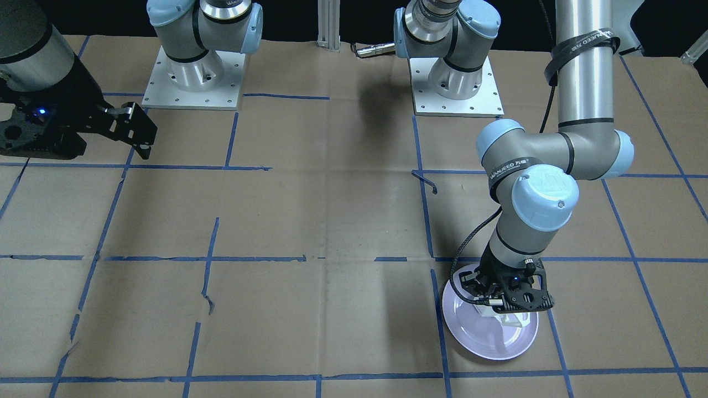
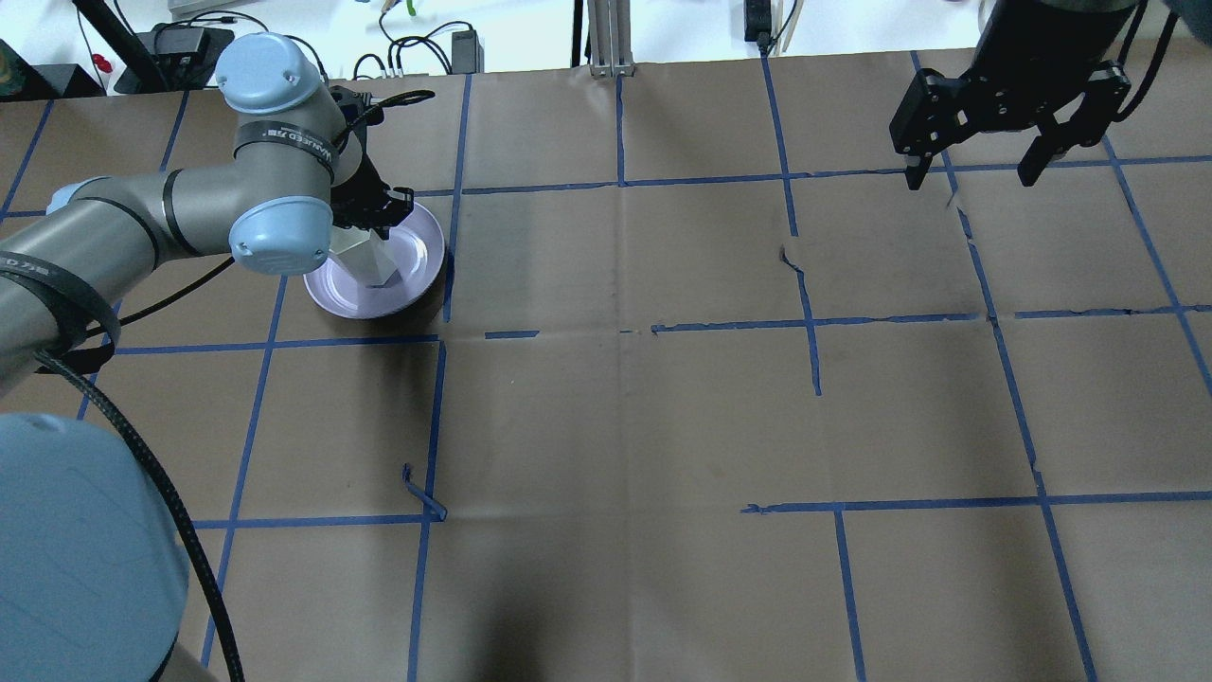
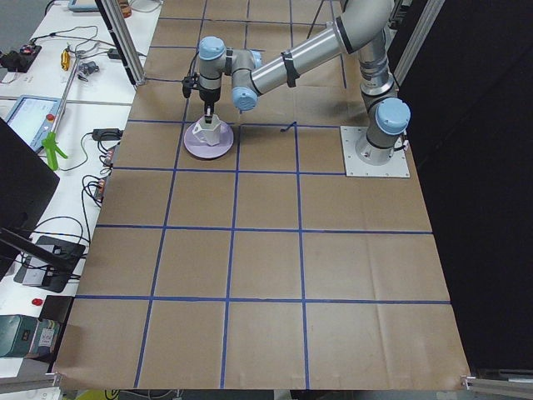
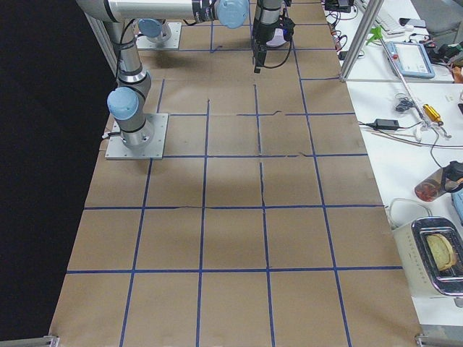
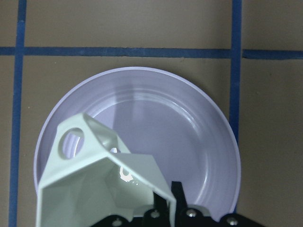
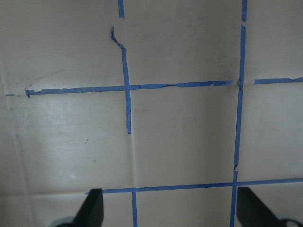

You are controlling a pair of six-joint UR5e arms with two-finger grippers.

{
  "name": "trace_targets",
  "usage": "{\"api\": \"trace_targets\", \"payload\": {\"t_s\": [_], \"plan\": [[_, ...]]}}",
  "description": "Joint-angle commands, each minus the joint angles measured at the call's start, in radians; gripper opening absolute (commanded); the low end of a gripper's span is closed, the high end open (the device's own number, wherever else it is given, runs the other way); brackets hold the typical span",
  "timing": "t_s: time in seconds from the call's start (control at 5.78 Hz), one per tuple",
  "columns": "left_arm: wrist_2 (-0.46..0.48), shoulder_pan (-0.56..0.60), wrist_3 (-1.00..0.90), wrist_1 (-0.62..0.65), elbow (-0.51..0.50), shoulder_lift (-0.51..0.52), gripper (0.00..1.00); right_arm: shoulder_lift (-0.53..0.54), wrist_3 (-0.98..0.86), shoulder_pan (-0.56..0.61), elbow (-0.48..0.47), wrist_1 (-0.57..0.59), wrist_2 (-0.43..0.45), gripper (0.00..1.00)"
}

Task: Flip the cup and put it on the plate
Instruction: 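Lower the mug upright onto the plate and open the left gripper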

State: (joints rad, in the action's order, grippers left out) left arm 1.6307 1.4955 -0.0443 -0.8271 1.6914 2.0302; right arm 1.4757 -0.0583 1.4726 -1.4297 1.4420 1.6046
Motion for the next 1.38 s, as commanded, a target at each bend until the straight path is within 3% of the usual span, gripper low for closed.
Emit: {"api": "trace_targets", "payload": {"t_s": [0.0, 0.17, 0.69, 1.21], "plan": [[0.005, -0.001, 0.0, -0.009, -0.021, 0.004, 0.99, 0.0, 0.0, 0.0, 0.0, 0.0, 0.0, 1.0], [0.003, 0.0, 0.0, -0.029, -0.031, -0.024, 0.99, 0.0, 0.0, 0.0, 0.0, 0.0, 0.0, 1.0], [-0.012, 0.046, 0.07, -0.53, -0.102, -0.284, 1.0, 0.0, 0.0, 0.0, 0.0, 0.0, 0.0, 1.0], [-0.055, 0.146, 0.162, -0.768, -0.136, -0.422, 1.0, 0.0, 0.0, 0.0, 0.0, 0.0, 0.0, 1.0]]}}
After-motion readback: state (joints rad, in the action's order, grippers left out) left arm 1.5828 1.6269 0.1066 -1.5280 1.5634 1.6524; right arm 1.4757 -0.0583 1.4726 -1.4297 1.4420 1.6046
